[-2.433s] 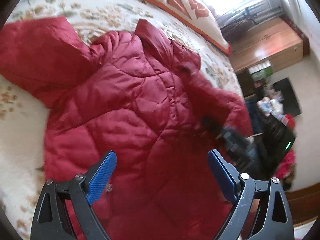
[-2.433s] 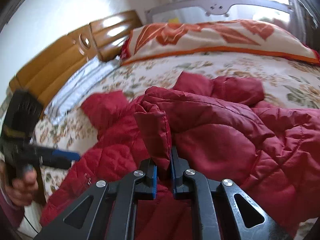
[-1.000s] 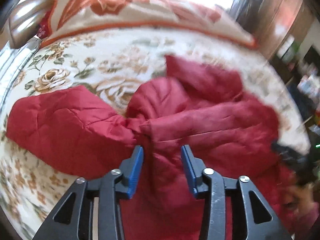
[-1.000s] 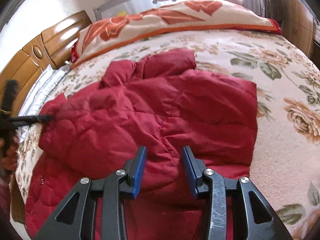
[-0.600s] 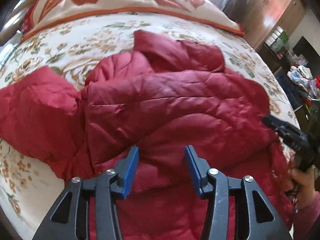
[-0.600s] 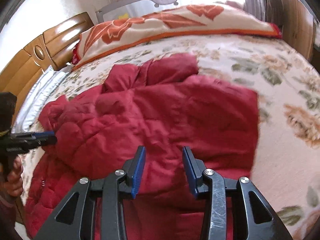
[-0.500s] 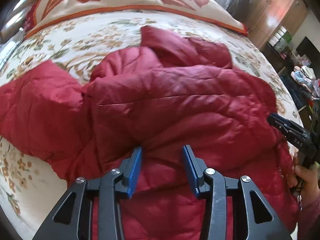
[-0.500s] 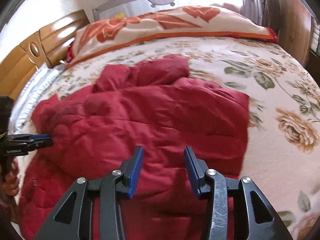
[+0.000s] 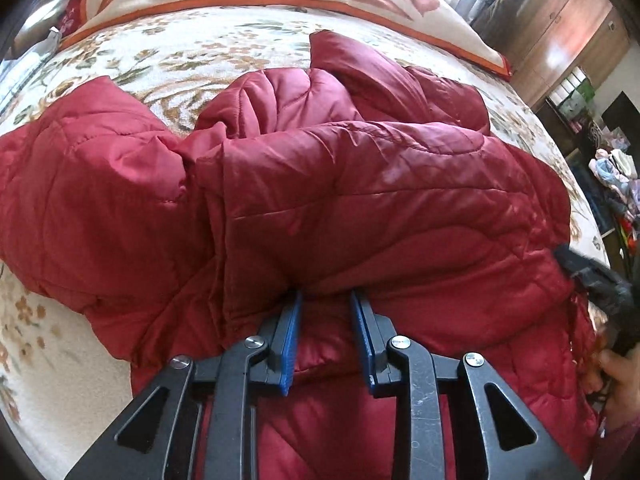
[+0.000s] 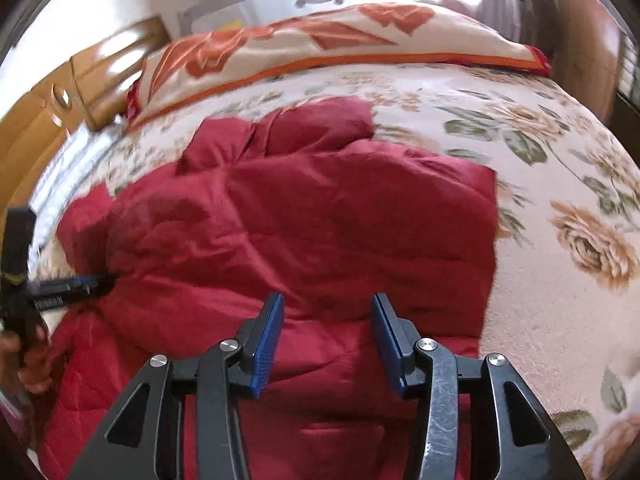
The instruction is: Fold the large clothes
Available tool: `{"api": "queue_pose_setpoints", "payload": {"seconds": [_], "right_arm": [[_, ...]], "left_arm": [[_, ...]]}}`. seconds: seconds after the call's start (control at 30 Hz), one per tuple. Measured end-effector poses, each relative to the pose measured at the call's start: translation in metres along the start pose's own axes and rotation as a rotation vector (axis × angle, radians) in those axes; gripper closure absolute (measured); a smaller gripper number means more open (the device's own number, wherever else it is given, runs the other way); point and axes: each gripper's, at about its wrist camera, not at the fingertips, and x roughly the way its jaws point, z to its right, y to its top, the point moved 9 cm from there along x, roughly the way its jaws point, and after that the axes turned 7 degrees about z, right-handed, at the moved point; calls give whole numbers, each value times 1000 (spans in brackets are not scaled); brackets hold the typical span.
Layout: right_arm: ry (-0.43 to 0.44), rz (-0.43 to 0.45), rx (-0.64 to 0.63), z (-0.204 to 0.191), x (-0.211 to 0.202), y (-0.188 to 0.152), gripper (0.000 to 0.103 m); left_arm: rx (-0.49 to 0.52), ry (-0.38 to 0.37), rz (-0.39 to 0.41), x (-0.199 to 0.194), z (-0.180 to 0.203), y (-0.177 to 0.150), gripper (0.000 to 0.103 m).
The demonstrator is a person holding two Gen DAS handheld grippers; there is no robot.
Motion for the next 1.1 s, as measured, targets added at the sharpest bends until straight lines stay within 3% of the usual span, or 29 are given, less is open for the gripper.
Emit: {"api": "queue_pose_setpoints", "payload": {"seconds": [0.1,0.2,0.37,0.43,0.53,0.57,0.67,1.1], "right_arm": [[-36,-87,-35,3,26,-18,54],[-27,-86,-7,9,31,-18,54],[-52,-88,-25,6,31,-18,53],[-53,-79,-4,8,23,-17,53],[-21,-41,38,5,-1,-12,53],[-11,-29,42,2,-8,-10,53],[29,8,48,-9,-30,-7,53],[177,49,-14,-72,-87,-28,49]], "left_arm": [[-22,-16,7,-4,-2,-1,76],[-41,-27,18,-5,-6,-4,76],[-19,16,15,-8,-2,-4,76],[-43,-11,32,-22,0,-4,75],[-78,-36,63,-43,-6,-6,65],[-90,-35,72,-50,-11,-6,55],[-133,-14,115,-70,-30,-7,42],[-498,106,183,-107,-176,-27,33]]}}
